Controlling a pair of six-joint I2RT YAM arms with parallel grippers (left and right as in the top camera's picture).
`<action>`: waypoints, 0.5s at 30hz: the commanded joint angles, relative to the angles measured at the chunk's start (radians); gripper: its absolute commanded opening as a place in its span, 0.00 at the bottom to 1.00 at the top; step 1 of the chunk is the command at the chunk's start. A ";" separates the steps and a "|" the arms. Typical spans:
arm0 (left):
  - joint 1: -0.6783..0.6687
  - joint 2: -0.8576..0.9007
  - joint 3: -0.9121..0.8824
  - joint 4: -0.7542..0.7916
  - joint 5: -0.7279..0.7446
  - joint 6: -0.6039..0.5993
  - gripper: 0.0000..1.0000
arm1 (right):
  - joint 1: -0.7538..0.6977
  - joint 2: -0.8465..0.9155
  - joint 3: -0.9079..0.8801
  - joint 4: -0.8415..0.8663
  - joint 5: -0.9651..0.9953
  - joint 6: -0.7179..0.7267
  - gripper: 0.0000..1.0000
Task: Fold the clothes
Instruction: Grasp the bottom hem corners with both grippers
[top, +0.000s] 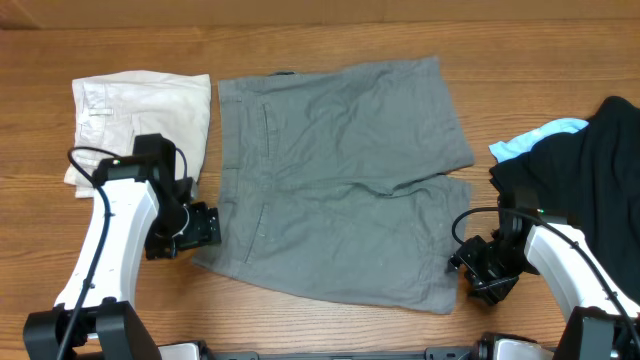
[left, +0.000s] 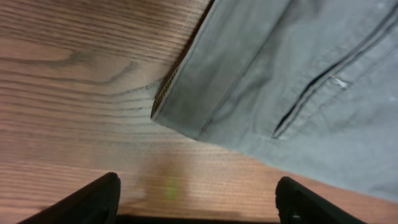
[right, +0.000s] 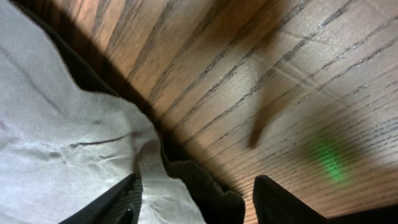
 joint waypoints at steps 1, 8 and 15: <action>0.005 -0.002 -0.049 0.042 -0.004 -0.059 0.84 | -0.004 -0.019 0.022 0.014 0.010 0.018 0.64; 0.005 -0.002 -0.174 0.156 0.016 -0.134 0.78 | -0.004 -0.051 0.022 0.030 -0.090 -0.004 0.64; 0.005 -0.002 -0.300 0.289 0.040 -0.185 0.63 | -0.020 -0.135 0.053 0.027 -0.090 -0.014 0.65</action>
